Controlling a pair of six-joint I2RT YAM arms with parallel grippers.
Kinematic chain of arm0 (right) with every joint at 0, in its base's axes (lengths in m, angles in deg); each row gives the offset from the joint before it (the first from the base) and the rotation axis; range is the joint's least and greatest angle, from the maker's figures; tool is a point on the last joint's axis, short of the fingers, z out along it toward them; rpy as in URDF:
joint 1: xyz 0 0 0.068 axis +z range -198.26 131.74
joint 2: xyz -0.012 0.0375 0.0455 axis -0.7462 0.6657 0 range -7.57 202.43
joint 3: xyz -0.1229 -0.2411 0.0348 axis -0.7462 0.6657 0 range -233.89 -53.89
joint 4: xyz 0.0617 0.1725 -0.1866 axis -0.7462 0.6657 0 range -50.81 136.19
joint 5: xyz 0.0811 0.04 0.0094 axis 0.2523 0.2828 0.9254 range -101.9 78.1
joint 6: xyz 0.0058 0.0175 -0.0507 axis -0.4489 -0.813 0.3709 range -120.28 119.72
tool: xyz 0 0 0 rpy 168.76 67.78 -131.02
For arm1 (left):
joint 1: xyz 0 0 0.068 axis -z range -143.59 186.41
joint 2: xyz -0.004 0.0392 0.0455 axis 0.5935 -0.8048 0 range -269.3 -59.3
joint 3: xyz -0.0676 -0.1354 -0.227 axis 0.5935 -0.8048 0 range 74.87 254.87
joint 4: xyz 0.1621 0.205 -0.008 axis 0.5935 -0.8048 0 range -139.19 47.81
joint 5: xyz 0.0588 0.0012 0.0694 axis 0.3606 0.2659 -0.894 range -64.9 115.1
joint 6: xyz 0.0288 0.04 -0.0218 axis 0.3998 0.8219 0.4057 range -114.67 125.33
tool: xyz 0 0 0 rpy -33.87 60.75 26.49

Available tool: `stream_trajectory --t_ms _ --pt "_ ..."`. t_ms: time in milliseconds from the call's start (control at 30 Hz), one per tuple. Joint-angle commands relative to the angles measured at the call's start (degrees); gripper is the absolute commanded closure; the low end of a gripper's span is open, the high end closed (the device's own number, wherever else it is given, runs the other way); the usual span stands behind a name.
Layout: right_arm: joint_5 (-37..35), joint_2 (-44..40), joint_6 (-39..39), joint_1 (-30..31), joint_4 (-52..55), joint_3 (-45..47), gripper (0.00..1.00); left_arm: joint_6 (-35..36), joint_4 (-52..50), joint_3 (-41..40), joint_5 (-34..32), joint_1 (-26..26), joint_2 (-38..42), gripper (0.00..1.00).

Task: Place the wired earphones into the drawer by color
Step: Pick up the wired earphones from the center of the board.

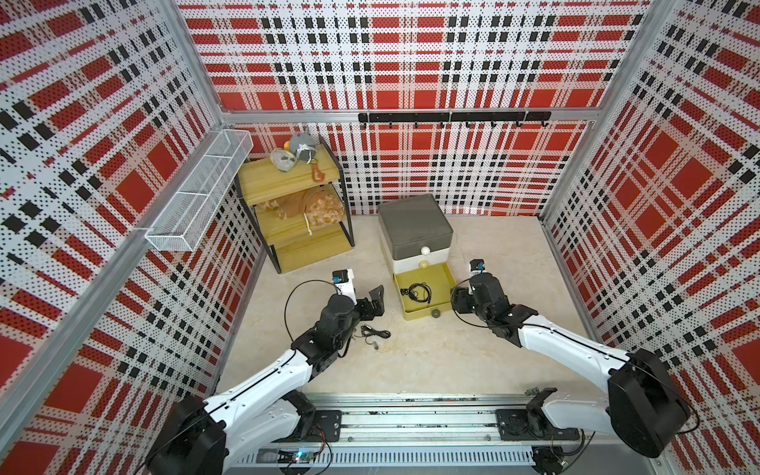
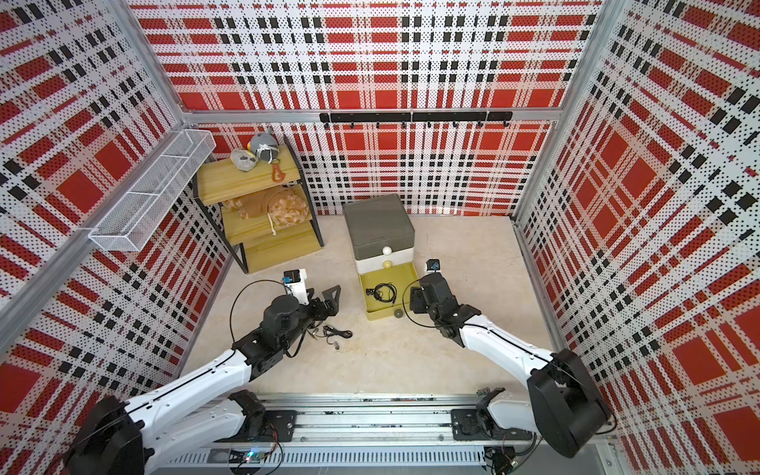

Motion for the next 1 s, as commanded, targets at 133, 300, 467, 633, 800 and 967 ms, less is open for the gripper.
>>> stream_trajectory --t_ms 133,300,467,633,800,967 --pt "-6.6 -8.65 8.53 -1.08 -6.08 6.79 0.29 -9.27 -9.75 0.92 -0.38 1.94 -2.3 0.0" --pt "-7.34 -11.57 8.49 -1.13 -11.66 11.55 0.29 -13.59 -12.33 0.82 -0.35 1.1 -2.96 0.01" --pt "-8.17 -11.82 8.77 -1.15 -12.13 12.76 0.29 -18.09 -13.93 1.53 3.06 -0.6 -6.07 0.07" --pt "-6.95 -11.09 8.79 -1.08 -11.83 12.3 0.29 -19.91 -15.08 2.38 4.36 -0.65 -10.4 0.08" --pt "-7.07 -11.27 8.97 -1.08 -11.45 12.2 0.29 -20.02 -15.3 2.73 4.55 -0.44 -13.56 0.16" --pt "-7.55 -11.85 8.99 -1.11 -11.48 12.45 0.29 -18.77 -15.25 3.7 3.87 0.09 -16.09 0.32"
